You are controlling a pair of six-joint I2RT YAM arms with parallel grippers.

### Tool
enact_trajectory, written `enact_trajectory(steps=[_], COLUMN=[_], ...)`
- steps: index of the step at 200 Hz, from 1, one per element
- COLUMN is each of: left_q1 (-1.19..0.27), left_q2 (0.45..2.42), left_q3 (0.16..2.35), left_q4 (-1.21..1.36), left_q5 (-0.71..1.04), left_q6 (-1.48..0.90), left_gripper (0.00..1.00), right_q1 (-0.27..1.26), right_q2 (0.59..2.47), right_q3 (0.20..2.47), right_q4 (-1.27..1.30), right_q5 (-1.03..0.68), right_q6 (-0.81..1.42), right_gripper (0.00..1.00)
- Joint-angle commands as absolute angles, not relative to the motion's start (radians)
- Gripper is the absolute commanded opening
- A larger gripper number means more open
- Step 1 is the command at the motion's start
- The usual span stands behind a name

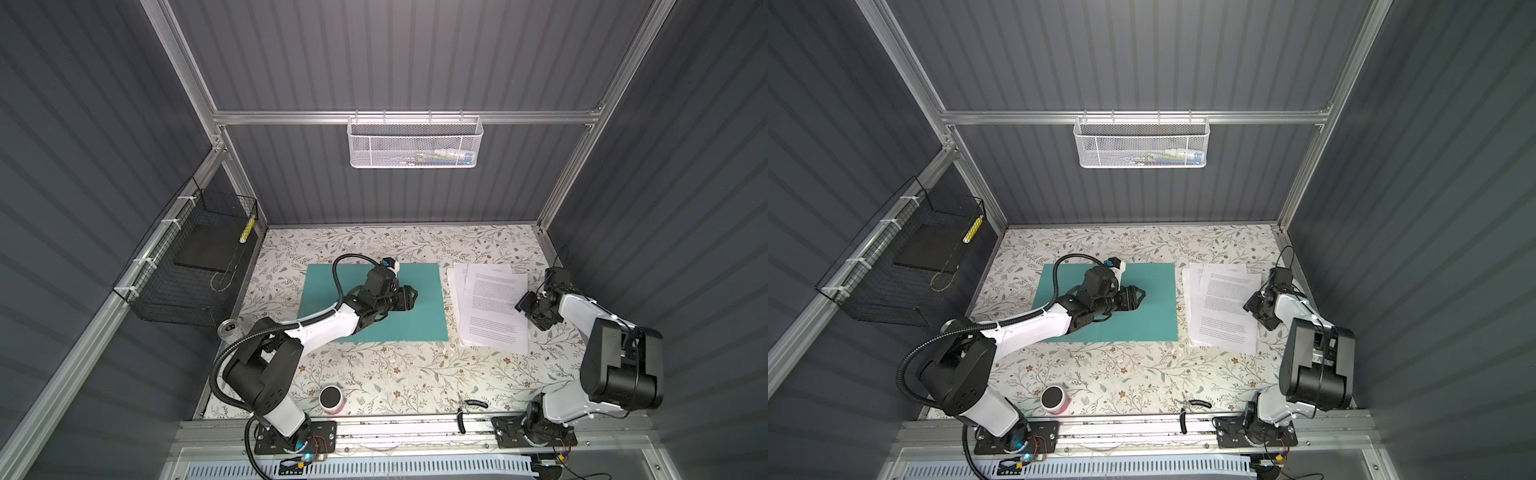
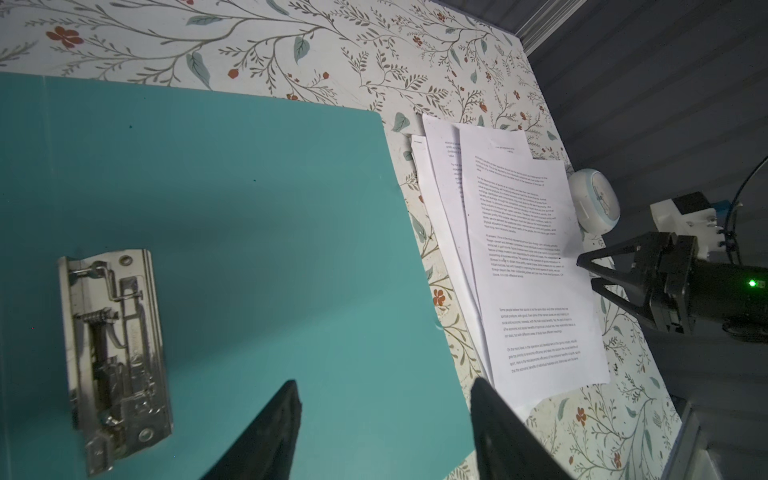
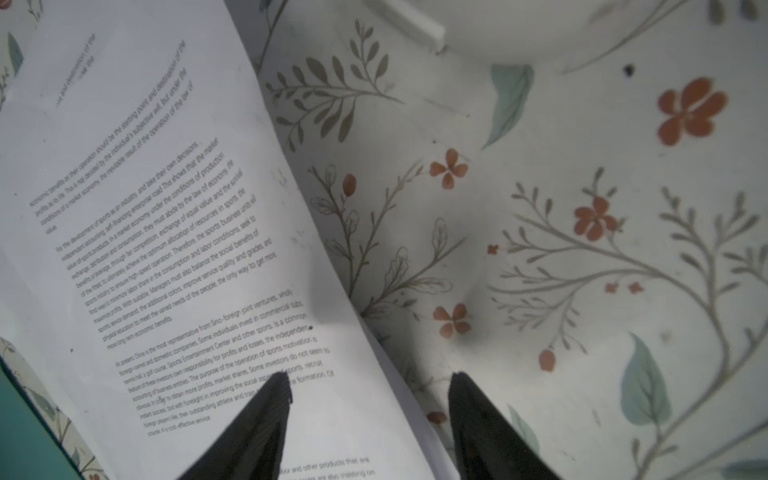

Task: Put the files into the folder
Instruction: 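Move the right gripper to the paper stack while the left gripper moves over the folder, then grasp the top white sheet's edge with the right gripper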

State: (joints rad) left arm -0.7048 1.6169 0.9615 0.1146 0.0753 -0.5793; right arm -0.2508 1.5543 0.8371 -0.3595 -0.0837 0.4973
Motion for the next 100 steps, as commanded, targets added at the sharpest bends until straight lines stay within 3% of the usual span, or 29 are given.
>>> enact_trajectory(steps=[1,58,100], left_q1=[-0.697,-0.69,-0.683], left_q2=[1.618,1.622,1.624], left_q3=[0.954,0.942,0.942], left_q4=[0.129,0.138,0.132], left_q5=[0.1,0.097,0.097], left_q6=[-0.59,-0.6,-0.6], left_gripper=[0.65,0.63,0.62], right_q1=[-0.259,-0.26,-0.26], right_q2=[1.585,1.627,1.623], right_q3=[0.852,0.871,0.867], right_q4=[-0.324,-0.304,-0.299], right_q5=[-0.112,-0.177,-0.197], right_q6=[0.491,0.497,0.51], right_gripper=[0.63,0.59,0.49])
